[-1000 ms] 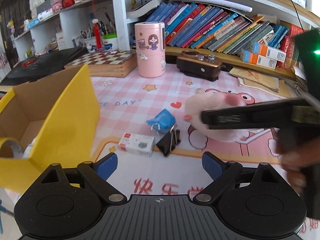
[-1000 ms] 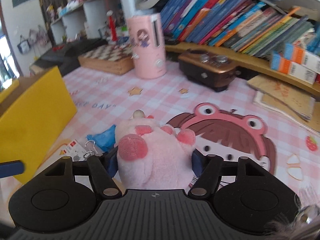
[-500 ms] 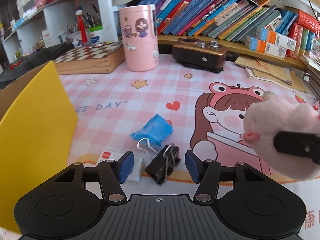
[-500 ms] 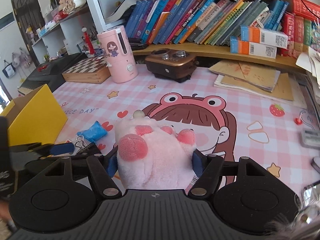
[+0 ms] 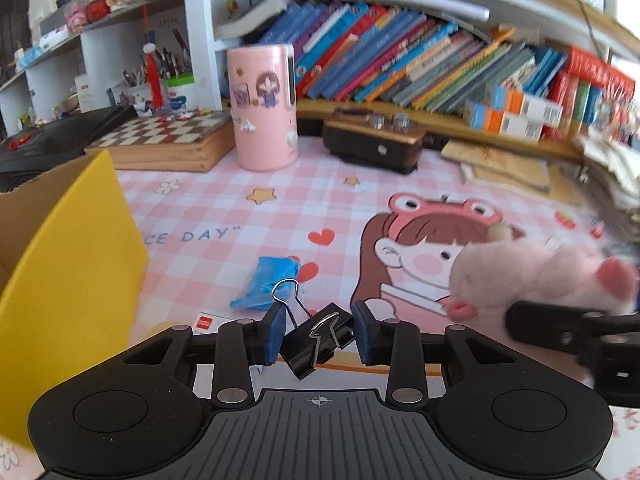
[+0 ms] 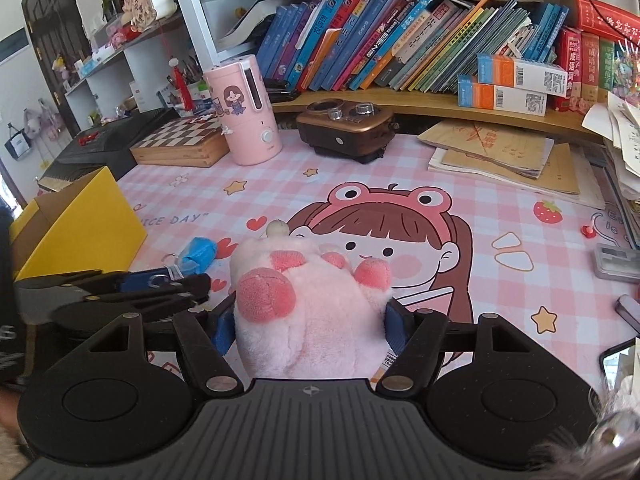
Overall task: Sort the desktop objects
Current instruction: 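Grasp the black binder clip with the left gripper while the right holds the pig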
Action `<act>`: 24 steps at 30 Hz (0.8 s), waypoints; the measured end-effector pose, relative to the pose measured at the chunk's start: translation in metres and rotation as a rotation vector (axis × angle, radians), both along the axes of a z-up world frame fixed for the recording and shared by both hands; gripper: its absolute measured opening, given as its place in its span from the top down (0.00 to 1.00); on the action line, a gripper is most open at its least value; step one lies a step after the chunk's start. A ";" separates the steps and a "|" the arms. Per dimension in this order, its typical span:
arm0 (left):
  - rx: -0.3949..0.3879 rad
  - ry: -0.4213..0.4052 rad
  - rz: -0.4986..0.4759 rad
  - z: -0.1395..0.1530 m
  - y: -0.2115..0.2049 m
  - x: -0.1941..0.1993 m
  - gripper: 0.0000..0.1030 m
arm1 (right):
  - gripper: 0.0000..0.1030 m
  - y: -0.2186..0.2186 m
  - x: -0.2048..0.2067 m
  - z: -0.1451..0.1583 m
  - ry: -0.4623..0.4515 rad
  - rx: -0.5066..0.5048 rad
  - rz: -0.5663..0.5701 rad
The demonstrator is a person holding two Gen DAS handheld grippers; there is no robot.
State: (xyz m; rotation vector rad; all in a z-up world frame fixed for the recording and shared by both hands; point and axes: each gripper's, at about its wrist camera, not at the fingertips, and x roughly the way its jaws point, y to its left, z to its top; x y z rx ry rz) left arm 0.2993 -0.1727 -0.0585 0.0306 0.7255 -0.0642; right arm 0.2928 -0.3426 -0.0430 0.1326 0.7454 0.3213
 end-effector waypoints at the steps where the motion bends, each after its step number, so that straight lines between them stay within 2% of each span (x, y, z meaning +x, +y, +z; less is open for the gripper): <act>1: -0.007 -0.005 -0.001 0.003 0.001 -0.004 0.67 | 0.35 0.000 -0.002 0.001 0.000 0.001 -0.003; 15: -0.102 -0.044 -0.006 0.036 0.019 -0.076 0.67 | 0.35 0.006 -0.042 0.012 0.000 -0.007 -0.026; 24: -0.168 -0.071 0.034 0.052 0.043 -0.120 0.67 | 0.35 0.019 -0.075 0.024 -0.017 -0.024 -0.027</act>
